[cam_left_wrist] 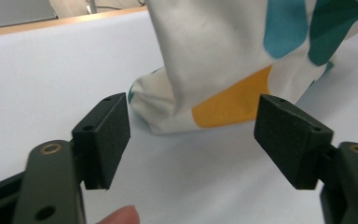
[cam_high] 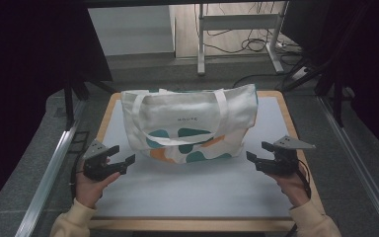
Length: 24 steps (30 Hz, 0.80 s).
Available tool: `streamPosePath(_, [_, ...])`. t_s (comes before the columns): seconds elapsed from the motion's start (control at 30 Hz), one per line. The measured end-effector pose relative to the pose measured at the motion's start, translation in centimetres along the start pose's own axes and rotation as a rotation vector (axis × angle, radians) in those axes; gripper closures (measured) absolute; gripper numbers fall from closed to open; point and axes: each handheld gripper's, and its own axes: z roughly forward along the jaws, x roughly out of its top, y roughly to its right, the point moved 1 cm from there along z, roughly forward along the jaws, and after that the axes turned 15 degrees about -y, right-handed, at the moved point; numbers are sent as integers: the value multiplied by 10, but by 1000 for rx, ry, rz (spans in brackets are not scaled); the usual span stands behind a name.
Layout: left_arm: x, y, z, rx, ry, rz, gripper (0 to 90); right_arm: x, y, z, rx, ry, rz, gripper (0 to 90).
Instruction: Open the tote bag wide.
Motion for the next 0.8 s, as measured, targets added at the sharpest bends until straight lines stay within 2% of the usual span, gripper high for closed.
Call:
streamPosePath(0.27, [15, -2, -4, -16, 3, -3, 289, 19, 2, -7, -16, 30, -19, 276])
streamPosePath(0.47, [25, -4, -7, -21, 11, -3, 282, 28, 6, -7, -7, 35, -10, 279])
streamPosePath(0.8, [43, -13, -14, -1, 29, -8, 271, 42, 13, -4, -2, 36, -1, 284])
